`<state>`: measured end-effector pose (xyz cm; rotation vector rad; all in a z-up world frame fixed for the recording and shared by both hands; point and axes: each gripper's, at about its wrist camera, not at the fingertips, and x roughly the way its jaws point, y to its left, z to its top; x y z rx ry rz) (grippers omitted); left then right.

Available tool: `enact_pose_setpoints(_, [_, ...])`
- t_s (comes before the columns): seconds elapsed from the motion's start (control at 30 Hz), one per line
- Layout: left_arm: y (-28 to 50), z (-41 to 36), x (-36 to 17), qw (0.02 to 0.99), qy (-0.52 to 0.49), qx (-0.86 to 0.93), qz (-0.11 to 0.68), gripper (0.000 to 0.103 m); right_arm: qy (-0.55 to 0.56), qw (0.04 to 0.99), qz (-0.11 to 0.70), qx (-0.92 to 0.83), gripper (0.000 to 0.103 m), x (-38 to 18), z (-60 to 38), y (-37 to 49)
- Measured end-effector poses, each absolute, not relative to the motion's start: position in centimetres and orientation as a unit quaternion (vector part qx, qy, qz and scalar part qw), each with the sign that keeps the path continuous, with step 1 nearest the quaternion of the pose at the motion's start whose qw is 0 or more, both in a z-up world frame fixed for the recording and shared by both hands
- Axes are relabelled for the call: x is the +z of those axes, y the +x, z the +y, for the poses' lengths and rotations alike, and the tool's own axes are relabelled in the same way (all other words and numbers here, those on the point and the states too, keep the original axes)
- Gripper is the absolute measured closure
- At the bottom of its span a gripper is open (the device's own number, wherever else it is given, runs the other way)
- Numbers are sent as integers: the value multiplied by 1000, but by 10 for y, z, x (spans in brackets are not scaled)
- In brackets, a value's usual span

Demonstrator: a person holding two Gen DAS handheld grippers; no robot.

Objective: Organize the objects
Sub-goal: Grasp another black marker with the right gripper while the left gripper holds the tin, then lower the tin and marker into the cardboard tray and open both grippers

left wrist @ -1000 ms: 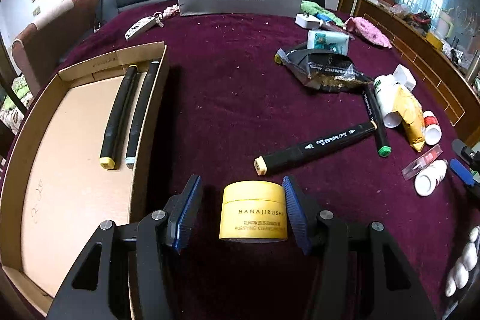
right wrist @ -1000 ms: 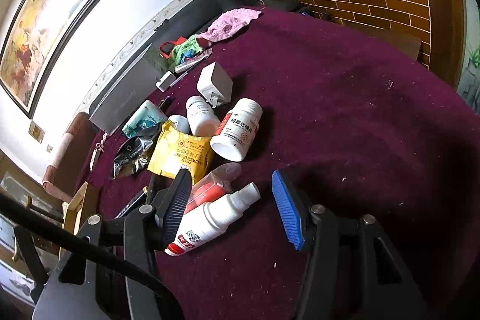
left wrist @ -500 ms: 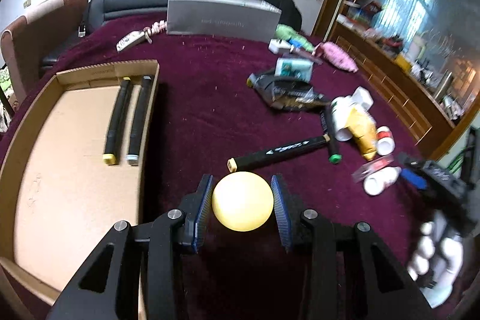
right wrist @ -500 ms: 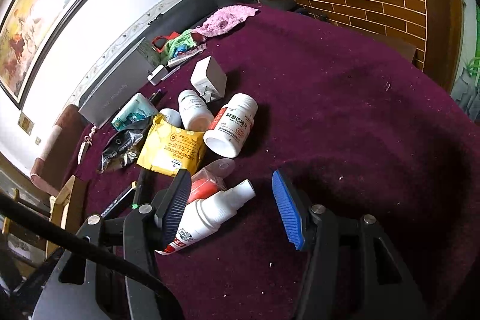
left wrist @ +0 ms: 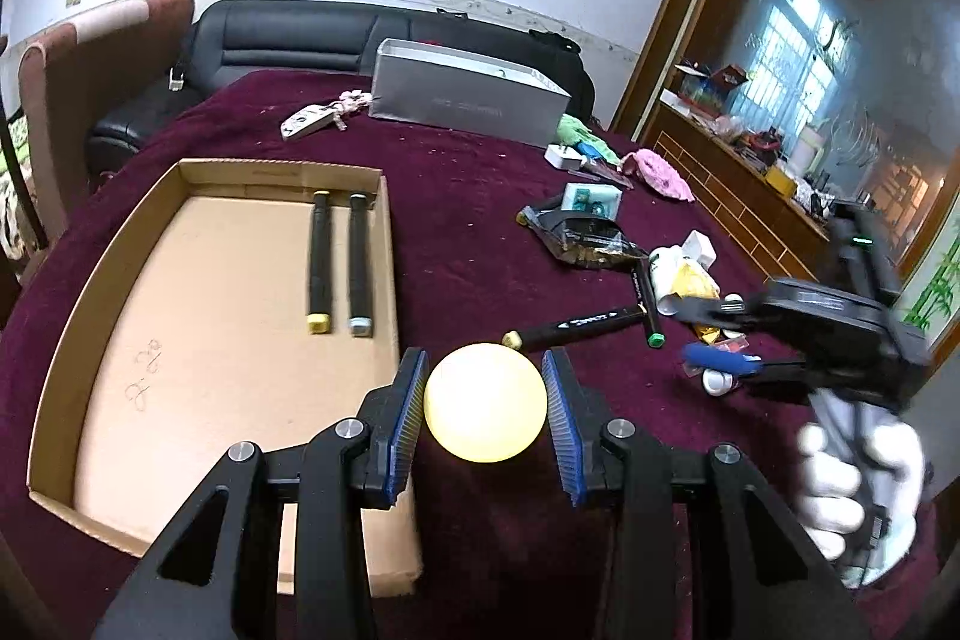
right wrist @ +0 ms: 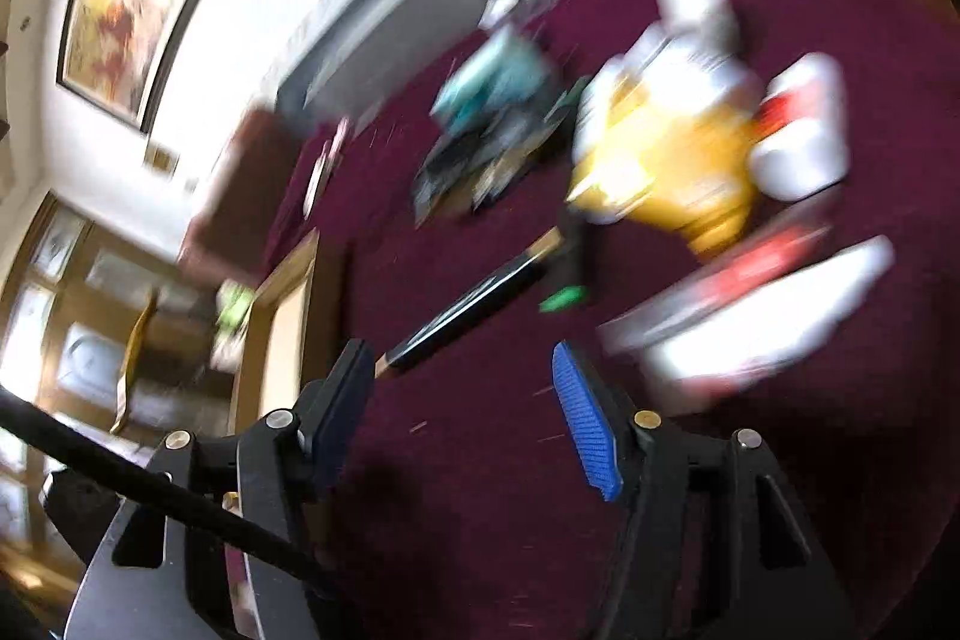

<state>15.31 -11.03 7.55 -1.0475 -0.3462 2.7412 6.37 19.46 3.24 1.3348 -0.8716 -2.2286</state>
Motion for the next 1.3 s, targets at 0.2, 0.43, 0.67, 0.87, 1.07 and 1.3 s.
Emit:
enact_pose_setpoints(0.2, [162,-142,76,77,-339,930,-121,69,535,133,-274,-788,49,5,143,26])
enact_pose_setpoints(0.43, [162,-170,67,76,-335,929,-141,69,544,59,-209,-811,62,13,109,-1])
enact_pose_setpoints(0.67, [160,-182,62,70,-334,928,-148,69,531,26,-91,-842,78,17,75,-6])
enact_pose_setpoints(0.87, [163,-185,60,62,-333,929,-149,69,525,59,-131,-839,91,17,88,4])
enact_pose_setpoints(1.07, [164,-188,63,45,-336,930,-142,69,512,102,-178,-834,91,21,99,20])
enact_pose_setpoints(1.3, [150,-200,84,36,-328,936,-120,69,498,182,-244,-812,90,42,101,30])
